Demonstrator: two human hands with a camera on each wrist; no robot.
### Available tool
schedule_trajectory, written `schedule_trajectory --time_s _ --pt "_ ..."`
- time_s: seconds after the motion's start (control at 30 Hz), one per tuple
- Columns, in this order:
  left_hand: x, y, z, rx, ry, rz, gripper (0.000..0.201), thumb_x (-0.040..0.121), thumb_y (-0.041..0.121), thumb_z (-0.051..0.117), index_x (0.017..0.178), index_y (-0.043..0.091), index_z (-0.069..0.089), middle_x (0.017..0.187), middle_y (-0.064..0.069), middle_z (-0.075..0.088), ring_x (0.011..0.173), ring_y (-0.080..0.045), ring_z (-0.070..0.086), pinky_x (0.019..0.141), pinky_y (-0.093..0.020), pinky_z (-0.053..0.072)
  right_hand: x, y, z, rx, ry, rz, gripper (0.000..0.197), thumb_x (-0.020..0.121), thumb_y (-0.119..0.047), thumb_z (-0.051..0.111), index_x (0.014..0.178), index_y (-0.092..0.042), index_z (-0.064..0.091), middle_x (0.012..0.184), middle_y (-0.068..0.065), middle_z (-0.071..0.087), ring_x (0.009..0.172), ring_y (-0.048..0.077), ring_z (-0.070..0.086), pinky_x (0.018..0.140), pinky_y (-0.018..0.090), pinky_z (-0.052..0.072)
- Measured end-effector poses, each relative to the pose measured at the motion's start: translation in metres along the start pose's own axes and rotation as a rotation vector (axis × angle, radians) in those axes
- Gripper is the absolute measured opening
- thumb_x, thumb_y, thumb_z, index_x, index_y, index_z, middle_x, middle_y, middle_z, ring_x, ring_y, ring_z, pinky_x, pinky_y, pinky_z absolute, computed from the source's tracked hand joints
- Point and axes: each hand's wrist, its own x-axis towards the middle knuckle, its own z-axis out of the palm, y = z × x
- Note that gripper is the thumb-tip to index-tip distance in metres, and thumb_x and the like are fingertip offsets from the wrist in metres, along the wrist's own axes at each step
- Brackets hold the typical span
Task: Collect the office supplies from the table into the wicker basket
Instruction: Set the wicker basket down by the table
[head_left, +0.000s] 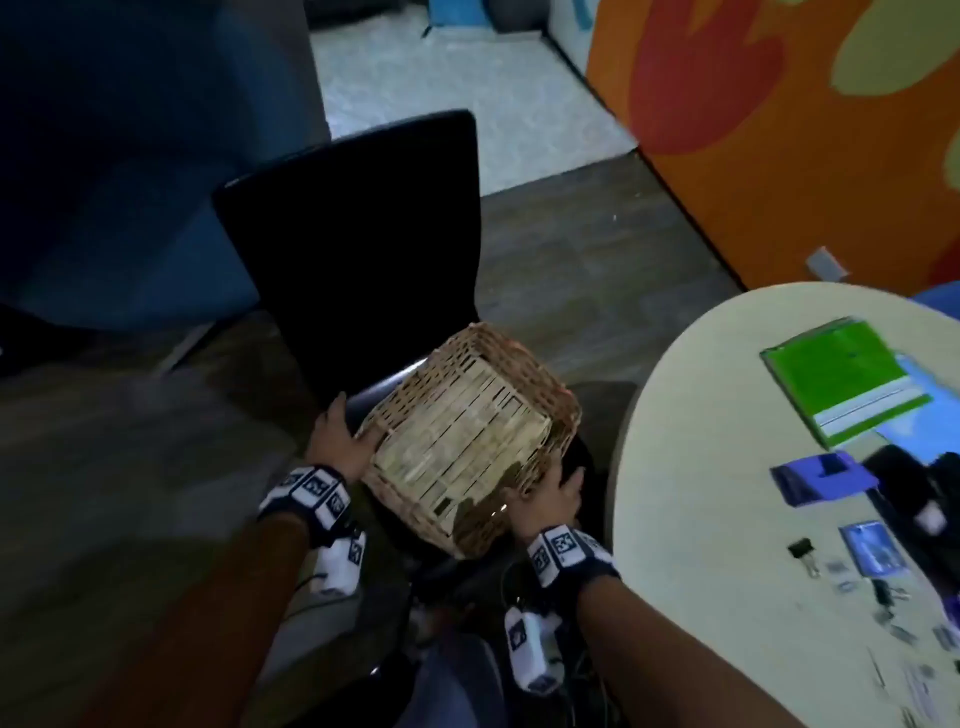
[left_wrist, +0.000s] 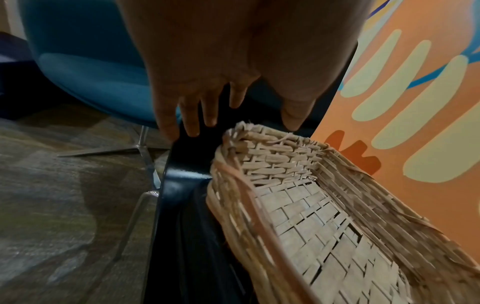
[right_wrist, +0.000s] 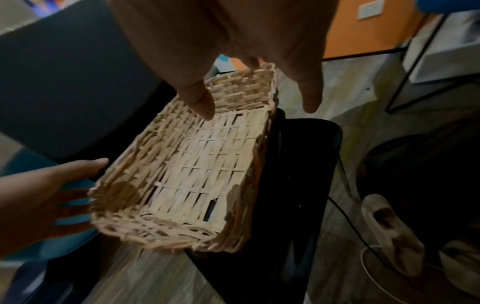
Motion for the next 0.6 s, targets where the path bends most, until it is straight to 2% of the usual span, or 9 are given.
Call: schedule_trajectory --time_s 0.1,0.17,0.23,0.37,0.43,0.53,0.6 --pt "0.009 0.001 0.010 -0.009 -0.044 -0.003 0.068 0.087 0.041 0.058 0.145 0.025 0.025 0.141 -0.014 0.049 0.126 -0.035 0.050 0.103 -0.042 0.041 0.018 0.003 0.007 0.065 0.050 0.095 0.094 0.087 -0.024 0.064 0.152 -0.021 -0.003 0.159 0.018 0.004 0.139 0.041 0.028 0.107 0.045 0.035" --pt "0.013 -0.001 0.020 0.039 -0.078 -0.013 0.060 0.089 0.043 0.054 0.142 0.025 0.031 0.134 -0.015 0.055 0.120 -0.037 0.054 0.098 -0.041 0.043 0.029 0.007 0.012 0.145 0.031 0.129 0.097 0.087 -0.021 0.064 0.151 -0.018 -0.009 0.152 0.021 0.028 0.131 0.040 0.042 0.102 0.043 0.040" --pt "0.011 -0.006 0.026 0.106 -0.084 -0.007 0.050 0.092 0.040 0.050 0.138 0.023 0.038 0.130 -0.017 0.058 0.117 -0.038 0.055 0.096 -0.040 0.044 0.031 0.009 0.019 0.166 -0.003 0.158 0.091 0.090 -0.020 0.060 0.151 -0.017 -0.008 0.138 0.022 0.049 0.119 0.040 0.054 0.094 0.041 0.046" --pt "0.008 -0.010 0.025 0.159 -0.029 0.026 0.032 0.099 0.023 0.036 0.127 0.014 0.049 0.122 -0.024 0.059 0.112 -0.041 0.056 0.090 -0.041 0.043 0.028 0.008 0.018 0.143 -0.022 0.146 0.065 0.090 -0.016 0.057 0.144 -0.009 0.022 0.130 0.021 0.057 0.116 0.039 0.056 0.094 0.038 0.046" --pt "0.000 -0.009 0.014 0.131 0.003 0.063 0.033 0.101 0.023 0.033 0.126 0.011 0.050 0.121 -0.025 0.060 0.111 -0.041 0.056 0.091 -0.040 0.043 0.019 0.006 0.014 0.177 -0.017 0.095 0.063 0.088 -0.014 0.058 0.142 -0.010 0.026 0.128 0.019 0.058 0.116 0.037 0.056 0.094 0.037 0.046" --pt "-0.024 0.003 -0.014 0.065 0.037 0.151 0.040 0.101 0.033 0.033 0.130 0.012 0.049 0.126 -0.022 0.058 0.116 -0.040 0.054 0.095 -0.038 0.041 -0.003 -0.002 -0.008 0.259 -0.027 -0.048 0.064 0.088 -0.010 0.057 0.143 -0.016 0.025 0.130 0.015 0.057 0.117 0.034 0.056 0.094 0.034 0.045" --pt "-0.044 0.017 -0.031 0.029 0.034 0.196 0.046 0.097 0.049 0.032 0.120 0.014 0.051 0.116 -0.018 0.061 0.111 -0.039 0.055 0.091 -0.041 0.040 -0.021 -0.002 -0.034 0.288 -0.003 -0.167 0.064 0.088 -0.009 0.055 0.143 -0.020 0.025 0.128 0.010 0.059 0.115 0.030 0.057 0.093 0.031 0.044"
